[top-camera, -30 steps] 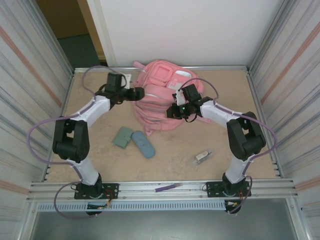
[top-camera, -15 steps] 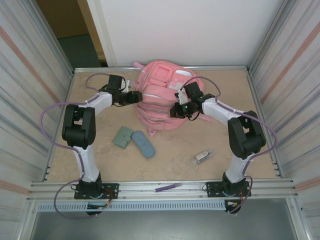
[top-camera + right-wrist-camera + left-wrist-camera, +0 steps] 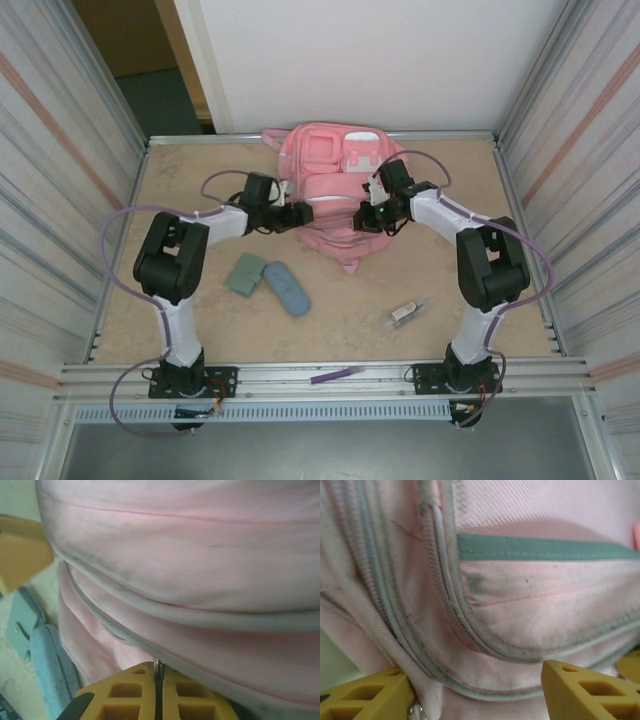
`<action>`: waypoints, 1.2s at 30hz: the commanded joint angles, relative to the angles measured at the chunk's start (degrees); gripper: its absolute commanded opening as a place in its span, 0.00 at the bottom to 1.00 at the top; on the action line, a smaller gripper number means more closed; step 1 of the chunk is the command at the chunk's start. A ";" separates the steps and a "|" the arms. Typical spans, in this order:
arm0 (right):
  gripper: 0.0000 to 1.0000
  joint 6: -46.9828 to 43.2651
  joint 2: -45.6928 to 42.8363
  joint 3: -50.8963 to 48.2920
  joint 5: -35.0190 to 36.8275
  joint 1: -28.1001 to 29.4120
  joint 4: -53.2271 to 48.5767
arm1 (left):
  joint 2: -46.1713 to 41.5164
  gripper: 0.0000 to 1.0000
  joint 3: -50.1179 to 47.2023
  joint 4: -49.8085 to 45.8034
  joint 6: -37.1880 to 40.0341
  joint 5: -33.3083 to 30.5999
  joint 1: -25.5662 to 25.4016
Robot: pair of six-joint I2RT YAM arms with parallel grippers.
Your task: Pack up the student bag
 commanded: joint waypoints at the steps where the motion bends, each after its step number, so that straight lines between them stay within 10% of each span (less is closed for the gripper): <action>1: 0.06 -1.55 1.68 2.87 0.63 1.49 0.88 | -2.58 0.63 -1.45 7.30 -5.78 6.61 -5.01; 11: 0.08 -2.43 3.93 5.10 1.65 3.29 -1.60 | -6.04 0.65 -5.78 13.19 -11.07 3.91 -9.33; 19: 0.11 -3.14 0.46 2.60 2.88 3.13 -1.21 | -14.50 0.67 -4.10 -13.43 1.49 -5.47 -0.57; 36: 0.10 -0.88 -5.62 3.03 -0.08 0.84 0.28 | -1.38 0.54 0.66 2.98 -1.32 -2.85 -2.74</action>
